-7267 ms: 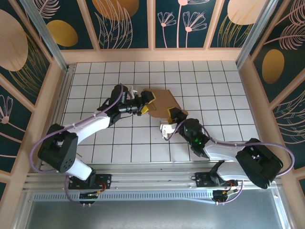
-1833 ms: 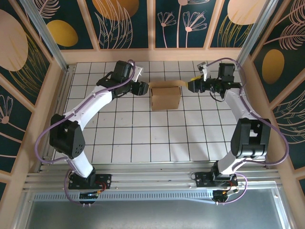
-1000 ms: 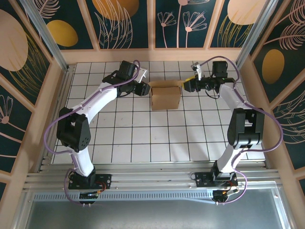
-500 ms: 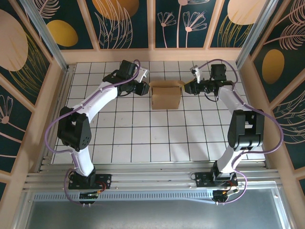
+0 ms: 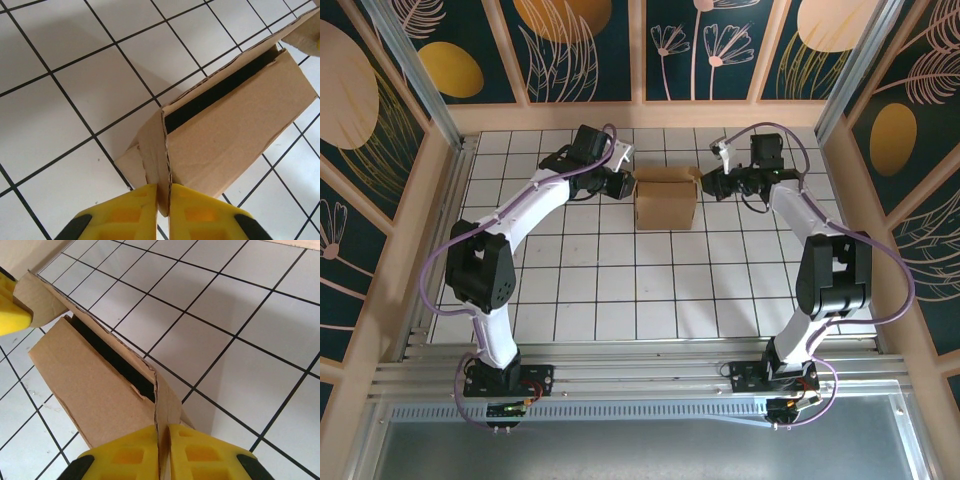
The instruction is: Fold the paper box
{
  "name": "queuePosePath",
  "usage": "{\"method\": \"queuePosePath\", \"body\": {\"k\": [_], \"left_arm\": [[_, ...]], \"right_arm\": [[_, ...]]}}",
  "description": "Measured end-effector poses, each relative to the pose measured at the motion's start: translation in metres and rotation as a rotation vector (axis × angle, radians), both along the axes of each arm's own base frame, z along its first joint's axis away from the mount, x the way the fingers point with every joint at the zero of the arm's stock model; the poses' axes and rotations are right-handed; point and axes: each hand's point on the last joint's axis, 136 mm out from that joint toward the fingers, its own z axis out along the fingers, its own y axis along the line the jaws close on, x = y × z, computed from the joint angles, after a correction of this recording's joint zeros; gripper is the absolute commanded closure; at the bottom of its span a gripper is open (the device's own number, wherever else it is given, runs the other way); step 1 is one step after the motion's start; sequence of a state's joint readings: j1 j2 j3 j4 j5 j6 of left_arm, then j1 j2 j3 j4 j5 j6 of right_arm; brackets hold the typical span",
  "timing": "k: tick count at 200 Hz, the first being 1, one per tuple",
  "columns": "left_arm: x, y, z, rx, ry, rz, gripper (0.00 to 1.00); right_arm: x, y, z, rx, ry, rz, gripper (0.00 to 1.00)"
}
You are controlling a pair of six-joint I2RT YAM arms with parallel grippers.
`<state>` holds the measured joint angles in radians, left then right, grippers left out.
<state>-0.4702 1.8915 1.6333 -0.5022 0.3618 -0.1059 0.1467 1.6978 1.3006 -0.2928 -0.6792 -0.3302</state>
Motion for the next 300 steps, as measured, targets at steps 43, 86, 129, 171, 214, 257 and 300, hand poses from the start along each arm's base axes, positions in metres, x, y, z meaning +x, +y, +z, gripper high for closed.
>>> {"method": "queuePosePath", "body": {"k": [43,86,129,171,214,257,300], "left_arm": [[0.001,0.003,0.000,-0.014,0.016,0.018,0.89],[0.000,0.001,0.001,-0.039,0.043,0.035,0.91],[-0.001,-0.001,0.001,-0.065,0.068,0.046,0.91],[-0.002,-0.002,0.002,-0.078,0.079,0.054,0.91],[-0.001,-0.002,0.001,-0.082,0.080,0.058,0.91],[-0.001,-0.003,0.000,-0.086,0.083,0.063,0.91],[-0.001,-0.002,0.000,-0.087,0.086,0.065,0.91]], "right_arm": [[-0.001,0.006,0.004,-0.046,-0.011,-0.047,0.87],[-0.005,0.012,0.007,-0.081,-0.025,-0.134,0.87],[-0.009,0.009,0.006,-0.064,-0.021,-0.214,0.88],[-0.007,0.011,0.000,-0.008,0.014,-0.289,0.92],[-0.004,0.014,-0.001,0.038,0.041,-0.361,0.92],[-0.002,0.018,-0.002,0.045,0.030,-0.394,0.92],[-0.001,0.017,-0.005,0.038,0.010,-0.409,0.93]]}}
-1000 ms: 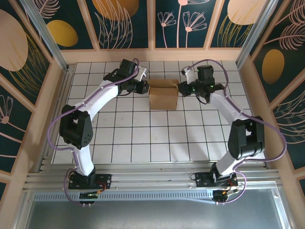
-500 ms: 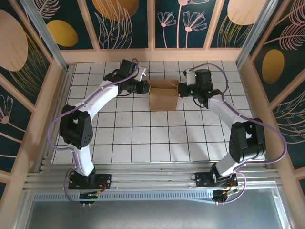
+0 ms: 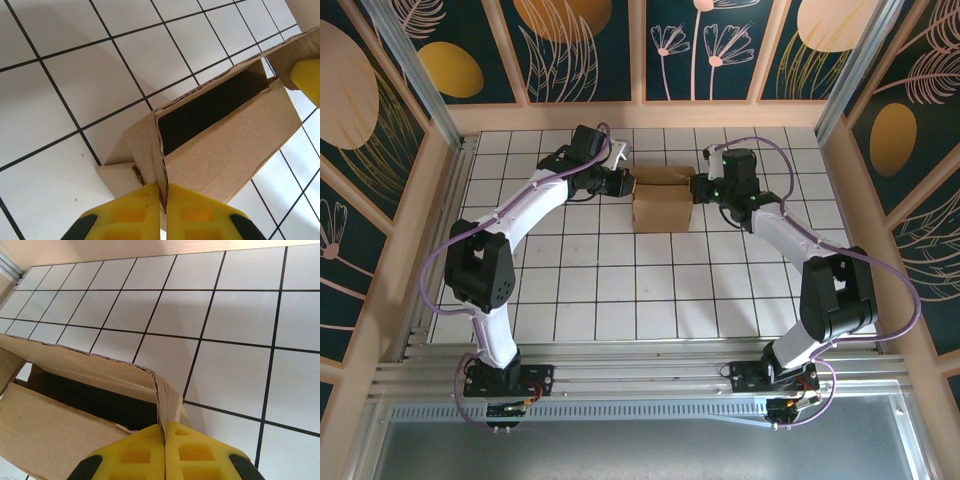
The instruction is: Fold the paper box
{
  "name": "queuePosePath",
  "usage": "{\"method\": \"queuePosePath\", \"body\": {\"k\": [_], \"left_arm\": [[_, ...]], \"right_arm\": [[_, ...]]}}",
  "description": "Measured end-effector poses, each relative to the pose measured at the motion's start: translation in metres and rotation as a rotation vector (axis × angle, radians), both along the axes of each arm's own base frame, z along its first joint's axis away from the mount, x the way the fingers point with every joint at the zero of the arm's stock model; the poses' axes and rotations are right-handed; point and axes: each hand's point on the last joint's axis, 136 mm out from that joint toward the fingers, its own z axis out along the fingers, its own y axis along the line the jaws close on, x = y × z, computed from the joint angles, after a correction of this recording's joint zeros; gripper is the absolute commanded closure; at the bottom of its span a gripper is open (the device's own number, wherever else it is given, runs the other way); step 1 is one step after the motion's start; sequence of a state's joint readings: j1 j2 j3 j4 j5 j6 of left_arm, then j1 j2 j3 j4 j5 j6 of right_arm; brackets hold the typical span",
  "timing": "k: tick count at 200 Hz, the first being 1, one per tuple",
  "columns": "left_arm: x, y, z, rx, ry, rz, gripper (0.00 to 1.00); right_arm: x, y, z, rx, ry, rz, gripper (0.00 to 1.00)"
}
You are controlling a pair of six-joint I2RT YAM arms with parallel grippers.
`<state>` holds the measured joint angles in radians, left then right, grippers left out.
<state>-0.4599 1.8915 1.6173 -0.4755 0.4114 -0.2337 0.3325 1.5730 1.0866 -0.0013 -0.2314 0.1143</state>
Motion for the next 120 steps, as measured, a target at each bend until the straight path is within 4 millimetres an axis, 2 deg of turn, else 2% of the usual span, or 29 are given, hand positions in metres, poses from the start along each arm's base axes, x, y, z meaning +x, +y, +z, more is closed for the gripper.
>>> {"method": "queuePosePath", "body": {"k": [120], "left_arm": [[-0.0032,-0.0018,-0.0034,-0.013,0.017,-0.008,0.88]], "right_arm": [[-0.0055,0.0016,-0.0030,0.024,-0.038,-0.054,0.94]]}}
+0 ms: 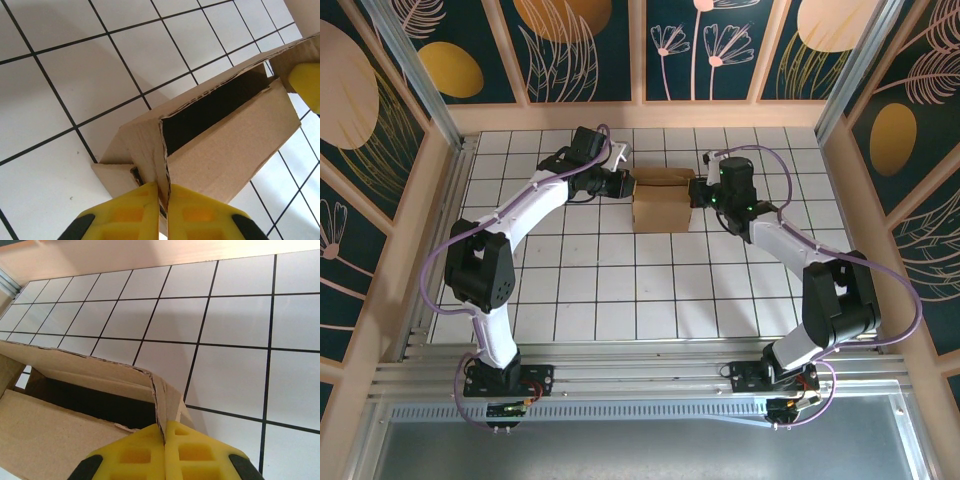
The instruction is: Fold the paper box
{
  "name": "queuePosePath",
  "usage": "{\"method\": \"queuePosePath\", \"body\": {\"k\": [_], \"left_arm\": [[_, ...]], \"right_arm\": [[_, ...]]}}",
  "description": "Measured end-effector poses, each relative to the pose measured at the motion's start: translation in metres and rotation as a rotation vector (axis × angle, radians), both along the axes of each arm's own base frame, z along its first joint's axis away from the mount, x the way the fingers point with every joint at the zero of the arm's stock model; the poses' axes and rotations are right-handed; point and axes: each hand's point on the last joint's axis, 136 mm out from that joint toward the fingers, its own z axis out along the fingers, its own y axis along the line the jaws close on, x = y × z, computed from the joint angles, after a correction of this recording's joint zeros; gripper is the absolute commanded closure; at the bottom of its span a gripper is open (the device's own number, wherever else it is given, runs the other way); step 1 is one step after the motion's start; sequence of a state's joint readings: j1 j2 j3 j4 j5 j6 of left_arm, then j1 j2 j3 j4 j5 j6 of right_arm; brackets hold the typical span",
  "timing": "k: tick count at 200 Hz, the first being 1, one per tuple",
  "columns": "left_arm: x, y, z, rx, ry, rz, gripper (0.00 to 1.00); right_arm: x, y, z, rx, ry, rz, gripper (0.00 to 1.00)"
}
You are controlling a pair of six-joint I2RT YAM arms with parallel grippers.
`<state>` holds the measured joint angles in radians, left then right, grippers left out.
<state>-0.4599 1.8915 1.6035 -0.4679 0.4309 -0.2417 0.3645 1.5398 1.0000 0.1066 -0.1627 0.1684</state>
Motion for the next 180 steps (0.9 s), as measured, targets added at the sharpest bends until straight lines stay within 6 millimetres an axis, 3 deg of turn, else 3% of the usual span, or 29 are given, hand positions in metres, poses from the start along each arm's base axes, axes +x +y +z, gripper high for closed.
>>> {"method": "queuePosePath", "body": {"k": [91,140,180], "left_arm": [[-0.005,-0.001,-0.009,-0.019,0.042,0.013,0.85],[-0.008,-0.002,-0.008,-0.023,0.048,0.017,0.64],[-0.014,0.001,-0.002,-0.024,0.040,0.022,0.59]], "right_arm": [[0.000,0.002,0.000,0.008,-0.015,-0.025,0.95],[-0.004,0.003,-0.001,0.008,-0.020,-0.021,0.95],[-0.008,0.006,-0.001,0.008,-0.021,-0.012,0.95]]}}
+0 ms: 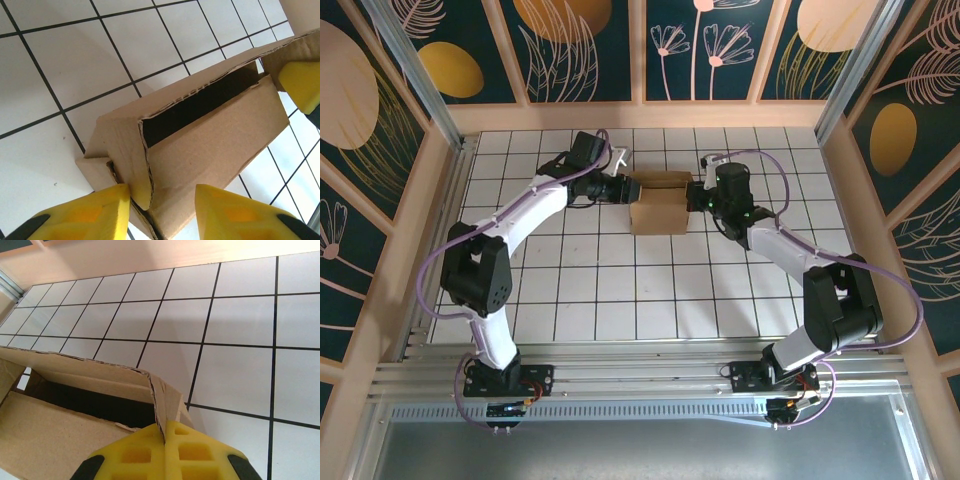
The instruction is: Fold the paper box
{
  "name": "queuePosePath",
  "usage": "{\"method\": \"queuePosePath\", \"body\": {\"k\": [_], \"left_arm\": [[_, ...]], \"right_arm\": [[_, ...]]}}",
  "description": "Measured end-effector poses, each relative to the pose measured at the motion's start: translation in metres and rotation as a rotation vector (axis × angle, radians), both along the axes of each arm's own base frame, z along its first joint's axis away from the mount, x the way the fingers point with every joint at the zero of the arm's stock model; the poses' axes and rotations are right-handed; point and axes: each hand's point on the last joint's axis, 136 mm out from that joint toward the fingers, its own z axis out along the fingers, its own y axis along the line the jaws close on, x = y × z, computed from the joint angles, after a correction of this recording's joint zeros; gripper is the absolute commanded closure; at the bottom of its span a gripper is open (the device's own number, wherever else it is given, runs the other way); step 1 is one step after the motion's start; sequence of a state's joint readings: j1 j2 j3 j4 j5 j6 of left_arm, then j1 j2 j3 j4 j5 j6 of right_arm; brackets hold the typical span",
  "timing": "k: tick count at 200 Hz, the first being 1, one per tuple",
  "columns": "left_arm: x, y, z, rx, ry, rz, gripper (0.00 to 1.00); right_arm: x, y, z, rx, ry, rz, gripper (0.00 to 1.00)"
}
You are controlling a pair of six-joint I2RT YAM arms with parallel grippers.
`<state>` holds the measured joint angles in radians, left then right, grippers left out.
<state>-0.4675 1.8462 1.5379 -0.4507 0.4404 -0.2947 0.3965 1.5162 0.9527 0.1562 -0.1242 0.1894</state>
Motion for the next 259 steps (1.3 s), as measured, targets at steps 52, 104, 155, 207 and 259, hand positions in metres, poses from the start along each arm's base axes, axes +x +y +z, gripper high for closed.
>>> {"method": "queuePosePath", "body": {"k": [52,104,155,207,259], "left_arm": [[-0.012,0.014,0.042,-0.031,-0.065,0.067,0.60],[0.010,0.036,0.077,-0.104,-0.054,0.313,0.66],[0.023,0.007,0.044,-0.273,0.137,0.342,0.63],[0.024,0.010,0.031,-0.257,0.157,0.374,0.63],[0.026,0.020,0.022,-0.194,0.132,0.402,0.62]], "right_arm": [[-0.001,0.002,0.000,0.000,0.000,0.005,0.95],[-0.005,0.005,0.000,-0.003,-0.004,0.016,0.96],[-0.009,0.010,0.000,-0.007,-0.011,0.028,0.96],[-0.013,0.011,-0.001,-0.019,-0.023,0.032,0.89],[-0.029,0.007,-0.007,-0.018,0.015,0.033,0.71]]}}
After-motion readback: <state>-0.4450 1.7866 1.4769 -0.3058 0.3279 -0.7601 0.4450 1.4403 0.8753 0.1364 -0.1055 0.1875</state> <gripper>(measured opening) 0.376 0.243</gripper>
